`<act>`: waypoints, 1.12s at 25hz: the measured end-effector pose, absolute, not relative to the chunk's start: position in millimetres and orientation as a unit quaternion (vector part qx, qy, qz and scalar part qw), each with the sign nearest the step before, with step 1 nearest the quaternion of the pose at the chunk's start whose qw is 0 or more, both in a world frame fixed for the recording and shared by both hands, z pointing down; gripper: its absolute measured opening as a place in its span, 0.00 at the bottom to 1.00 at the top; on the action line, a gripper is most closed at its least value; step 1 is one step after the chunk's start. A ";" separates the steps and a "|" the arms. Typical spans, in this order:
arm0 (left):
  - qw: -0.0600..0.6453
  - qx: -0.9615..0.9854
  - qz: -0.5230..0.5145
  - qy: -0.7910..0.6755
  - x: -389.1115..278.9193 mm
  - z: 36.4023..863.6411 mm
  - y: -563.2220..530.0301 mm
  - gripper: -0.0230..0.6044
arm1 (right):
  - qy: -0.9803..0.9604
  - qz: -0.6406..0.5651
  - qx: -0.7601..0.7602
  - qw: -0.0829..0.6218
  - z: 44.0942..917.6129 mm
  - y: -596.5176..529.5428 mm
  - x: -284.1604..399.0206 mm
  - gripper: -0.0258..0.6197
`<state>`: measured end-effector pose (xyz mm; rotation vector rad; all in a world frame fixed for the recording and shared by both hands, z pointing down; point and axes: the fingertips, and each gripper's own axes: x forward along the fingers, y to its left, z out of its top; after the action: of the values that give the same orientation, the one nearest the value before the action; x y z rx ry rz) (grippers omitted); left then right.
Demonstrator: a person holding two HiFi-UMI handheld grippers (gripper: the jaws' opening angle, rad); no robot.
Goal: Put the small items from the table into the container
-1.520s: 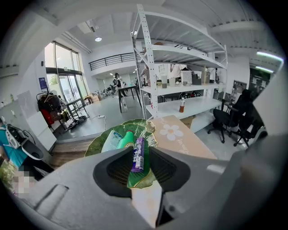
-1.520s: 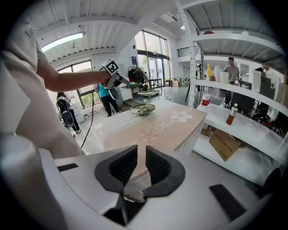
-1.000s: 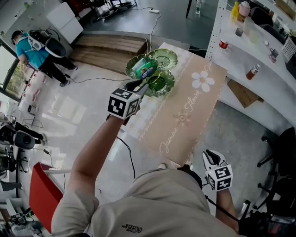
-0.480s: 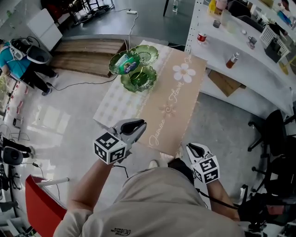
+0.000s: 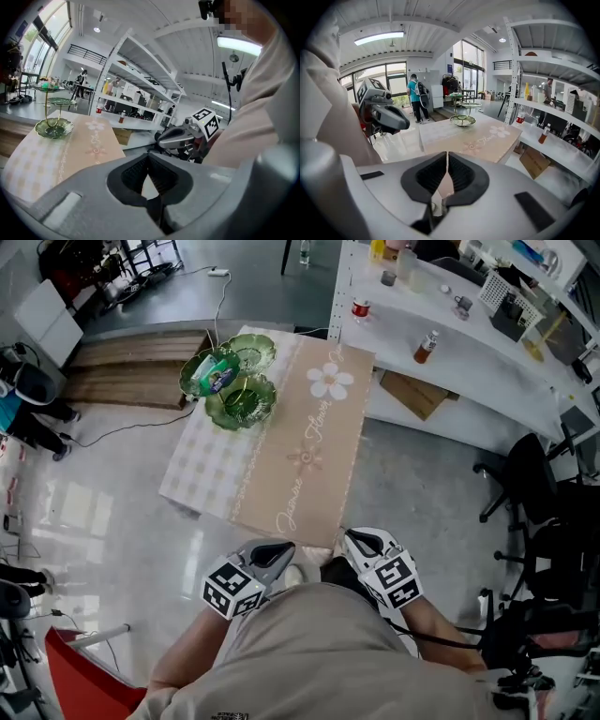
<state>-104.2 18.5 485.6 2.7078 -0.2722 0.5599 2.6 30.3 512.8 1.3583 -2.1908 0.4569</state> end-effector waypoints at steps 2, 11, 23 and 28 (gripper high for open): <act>0.167 0.959 0.210 -0.089 -101.7 491.0 29.6 0.05 | -0.811 0.162 0.500 0.257 508.6 33.3 -1.9 0.08; 0.170 0.958 0.219 -0.075 -104.2 501.0 42.0 0.05 | -0.818 0.141 0.496 0.255 503.4 42.9 -19.7 0.06; 0.195 0.953 0.214 -0.084 -117.4 509.4 43.9 0.05 | -0.824 0.130 0.484 0.262 502.4 43.0 -36.4 0.06; 0.197 0.954 0.211 -0.086 -120.5 511.3 40.3 0.05 | -0.826 0.119 0.480 0.270 501.5 39.0 -38.9 0.06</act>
<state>-120.5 40.3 511.3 2.6697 -0.2420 0.5897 -38.9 39.0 501.5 1.2945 -2.2264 0.3194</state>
